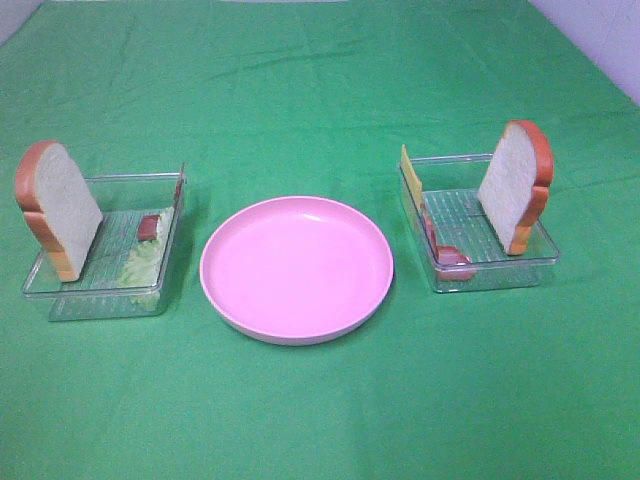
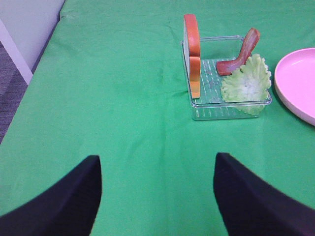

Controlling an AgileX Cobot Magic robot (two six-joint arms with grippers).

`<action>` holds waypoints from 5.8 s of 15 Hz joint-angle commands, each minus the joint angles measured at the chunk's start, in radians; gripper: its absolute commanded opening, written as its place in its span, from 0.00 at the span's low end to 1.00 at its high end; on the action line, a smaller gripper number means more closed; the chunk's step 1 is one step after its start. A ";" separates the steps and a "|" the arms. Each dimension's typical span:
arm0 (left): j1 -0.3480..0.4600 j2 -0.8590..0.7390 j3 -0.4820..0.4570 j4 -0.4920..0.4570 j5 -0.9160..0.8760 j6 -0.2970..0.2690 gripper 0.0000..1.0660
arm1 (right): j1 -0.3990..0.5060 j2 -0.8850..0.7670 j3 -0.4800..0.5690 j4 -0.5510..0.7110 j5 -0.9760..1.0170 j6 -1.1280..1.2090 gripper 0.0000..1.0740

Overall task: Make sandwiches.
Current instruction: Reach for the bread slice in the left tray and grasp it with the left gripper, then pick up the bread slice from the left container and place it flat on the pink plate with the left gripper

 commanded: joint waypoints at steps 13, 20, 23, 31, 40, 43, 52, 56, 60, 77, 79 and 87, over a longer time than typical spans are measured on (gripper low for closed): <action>0.001 -0.022 0.002 -0.003 -0.008 0.002 0.59 | -0.004 -0.016 0.002 0.000 -0.008 -0.012 0.68; 0.001 -0.022 0.002 -0.003 -0.008 0.002 0.59 | -0.004 -0.016 0.002 0.000 -0.008 -0.012 0.68; 0.001 -0.022 0.002 -0.003 -0.008 0.002 0.59 | -0.004 -0.016 0.002 0.000 -0.008 -0.012 0.68; 0.001 -0.009 -0.001 0.007 -0.014 0.002 0.59 | -0.004 -0.016 0.002 0.000 -0.008 -0.012 0.68; 0.001 0.685 -0.197 -0.112 -0.296 -0.003 0.59 | -0.004 -0.016 0.002 0.000 -0.008 -0.012 0.68; 0.001 0.989 -0.380 -0.115 -0.213 -0.003 0.59 | -0.004 -0.016 0.002 0.000 -0.008 -0.012 0.68; -0.063 1.745 -0.865 -0.125 -0.104 0.004 0.70 | -0.004 -0.016 0.002 0.000 -0.008 -0.012 0.68; -0.092 1.923 -0.985 -0.124 -0.097 -0.008 0.70 | -0.004 -0.016 0.002 0.000 -0.008 -0.012 0.68; -0.092 1.983 -0.986 -0.108 -0.128 -0.025 0.59 | -0.004 -0.016 0.002 0.000 -0.008 -0.012 0.68; -0.092 1.577 -0.986 -0.291 -0.040 0.028 0.00 | -0.004 -0.016 0.002 0.000 -0.008 -0.012 0.68; -0.092 1.539 -0.983 -0.431 -0.039 0.083 0.00 | -0.004 -0.016 0.002 0.000 -0.008 -0.012 0.68; -0.193 1.741 -0.932 -0.911 -0.044 0.377 0.00 | -0.004 -0.015 0.002 0.000 -0.008 -0.012 0.68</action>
